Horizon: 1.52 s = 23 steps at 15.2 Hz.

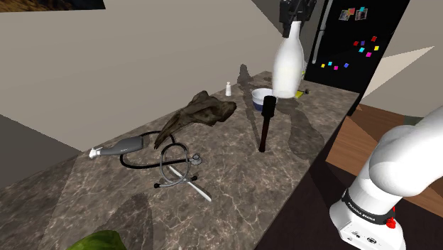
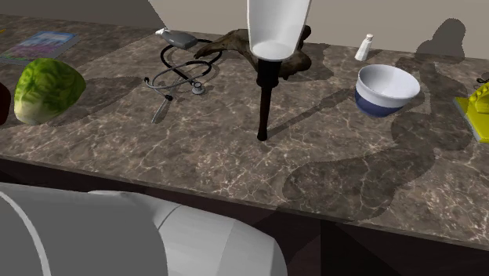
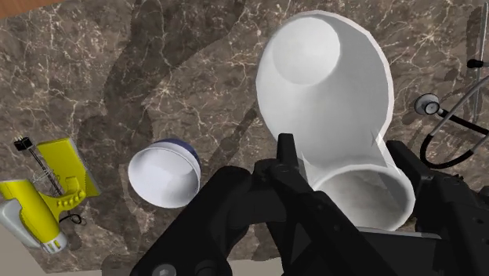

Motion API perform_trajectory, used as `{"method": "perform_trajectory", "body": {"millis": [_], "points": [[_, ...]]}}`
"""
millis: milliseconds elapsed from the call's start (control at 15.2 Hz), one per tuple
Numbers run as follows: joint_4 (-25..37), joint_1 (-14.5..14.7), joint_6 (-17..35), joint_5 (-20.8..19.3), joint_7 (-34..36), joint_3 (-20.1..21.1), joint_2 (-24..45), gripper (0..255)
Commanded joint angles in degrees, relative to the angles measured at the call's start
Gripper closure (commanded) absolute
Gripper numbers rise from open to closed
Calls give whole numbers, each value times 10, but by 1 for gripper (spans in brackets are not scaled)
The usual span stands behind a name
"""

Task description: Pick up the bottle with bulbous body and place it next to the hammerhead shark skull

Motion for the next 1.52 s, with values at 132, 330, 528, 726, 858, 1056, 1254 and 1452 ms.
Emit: {"method": "perform_trajectory", "body": {"millis": [132, 330, 528, 726, 858, 1056, 1254, 1452], "points": [[85, 1, 5, 6, -4, -5, 89, 255], [168, 1, -3, 12, -7, -8, 165, 255], [269, -2, -23, 20, -10, -12, 246, 255], [215, -1, 10, 18, -9, -10, 225, 255], [183, 0, 30, 16, -8, -10, 213, 255], [139, 0, 59, 15, -7, -9, 198, 255], [98, 1, 87, 14, -5, -9, 185, 255], [61, 1, 113, 13, -5, -8, 174, 255]]}}
